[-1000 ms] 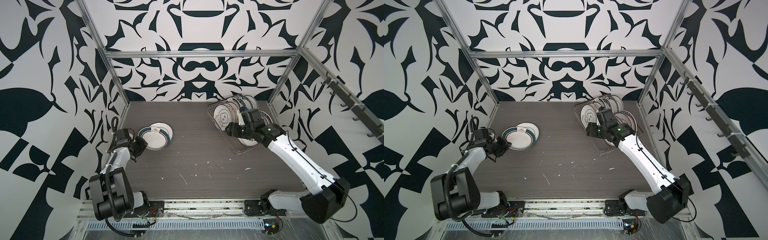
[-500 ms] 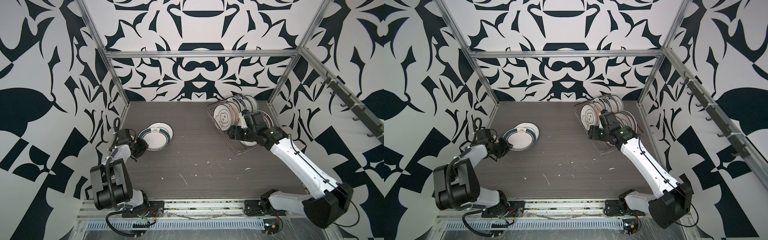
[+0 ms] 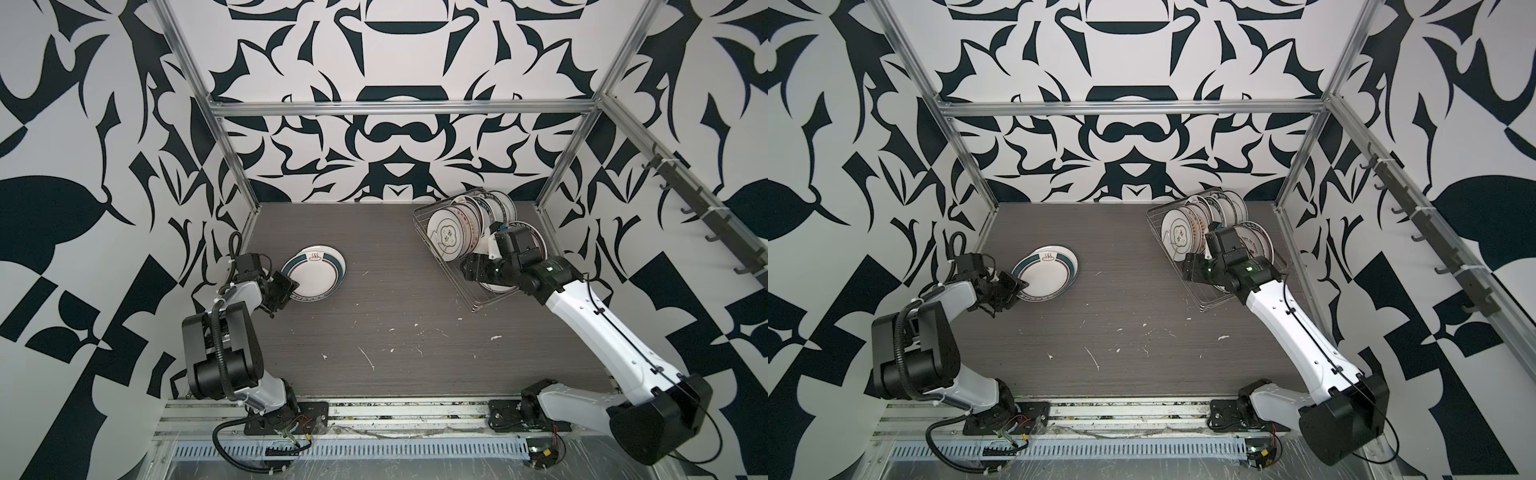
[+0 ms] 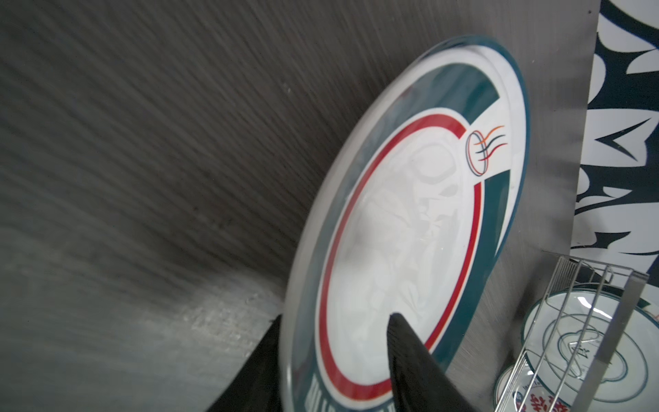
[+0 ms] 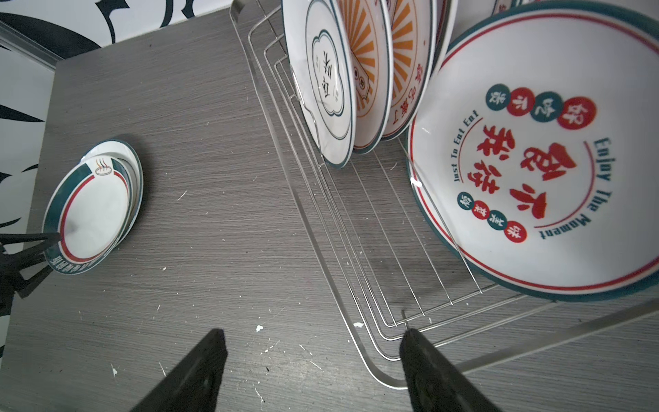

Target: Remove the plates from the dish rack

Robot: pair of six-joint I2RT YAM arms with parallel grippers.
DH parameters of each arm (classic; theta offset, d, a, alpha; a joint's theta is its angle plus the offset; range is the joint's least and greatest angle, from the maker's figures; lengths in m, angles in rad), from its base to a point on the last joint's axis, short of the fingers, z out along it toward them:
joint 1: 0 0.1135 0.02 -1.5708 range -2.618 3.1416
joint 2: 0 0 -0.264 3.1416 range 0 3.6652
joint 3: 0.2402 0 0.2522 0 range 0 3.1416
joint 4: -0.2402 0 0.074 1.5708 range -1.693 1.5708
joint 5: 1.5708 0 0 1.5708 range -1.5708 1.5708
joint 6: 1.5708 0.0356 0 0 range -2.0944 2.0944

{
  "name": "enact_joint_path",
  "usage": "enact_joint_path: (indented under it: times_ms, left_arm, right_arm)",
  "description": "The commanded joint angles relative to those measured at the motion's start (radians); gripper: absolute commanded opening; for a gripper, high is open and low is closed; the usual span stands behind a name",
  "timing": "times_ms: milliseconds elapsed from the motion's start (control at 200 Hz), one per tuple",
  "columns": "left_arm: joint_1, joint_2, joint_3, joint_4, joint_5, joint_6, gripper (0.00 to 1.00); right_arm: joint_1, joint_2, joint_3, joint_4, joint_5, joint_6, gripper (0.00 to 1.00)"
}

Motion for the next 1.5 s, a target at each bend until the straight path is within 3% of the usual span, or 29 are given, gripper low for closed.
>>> enact_joint_path:
  times_ms: [0, 505, 615, 715, 745, 765, 800, 905, 915, 1070, 1255, 1495]
  left_arm:
    - [0.001, 0.015, 0.029, -0.008, -0.009, 0.002, 0.52]
    - [-0.022, 0.094, 0.117, -0.060, -0.047, 0.032, 0.63]
    - [-0.022, 0.077, 0.133, -0.107, -0.097, 0.048, 0.66]
    - [-0.021, 0.021, 0.148, -0.158, -0.119, 0.054, 0.69]
    - [-0.022, 0.000, 0.157, -0.178, -0.120, 0.056, 0.72]
    - [-0.021, -0.015, 0.162, -0.189, -0.120, 0.055, 0.82]
    - [-0.021, -0.041, 0.175, -0.207, -0.122, 0.057, 0.88]
    - [-0.021, -0.119, 0.218, -0.255, -0.107, 0.056, 0.95]
    - [-0.022, -0.125, 0.223, -0.257, -0.105, 0.057, 1.00]
    - [-0.037, -0.215, 0.338, -0.335, -0.047, 0.070, 0.99]
    - [-0.238, -0.261, 0.511, -0.394, -0.099, 0.114, 0.99]
    - [-0.535, -0.207, 0.580, -0.275, -0.160, 0.121, 0.99]
  right_arm:
    - [-0.007, -0.024, -0.002, 0.004, -0.010, -0.019, 0.82]
    - [-0.023, -0.027, -0.008, -0.003, -0.030, -0.038, 0.85]
    - [-0.029, -0.027, -0.007, -0.007, -0.030, -0.042, 0.99]
    - [-0.039, -0.026, -0.005, -0.009, -0.030, -0.043, 0.99]
    - [-0.042, -0.024, -0.001, -0.009, -0.028, -0.043, 0.99]
    - [-0.046, -0.024, 0.003, -0.010, -0.027, -0.044, 0.99]
    - [-0.055, -0.022, 0.012, -0.015, -0.027, -0.047, 0.99]
    - [-0.083, -0.017, 0.064, -0.045, -0.015, -0.067, 0.99]
    - [-0.087, -0.017, 0.071, -0.048, -0.013, -0.070, 1.00]
    - [-0.152, -0.016, 0.172, -0.105, 0.015, -0.095, 1.00]
    - [-0.209, 0.003, 0.260, -0.168, 0.054, -0.142, 1.00]
    - [-0.283, -0.003, 0.247, -0.144, 0.121, -0.215, 1.00]
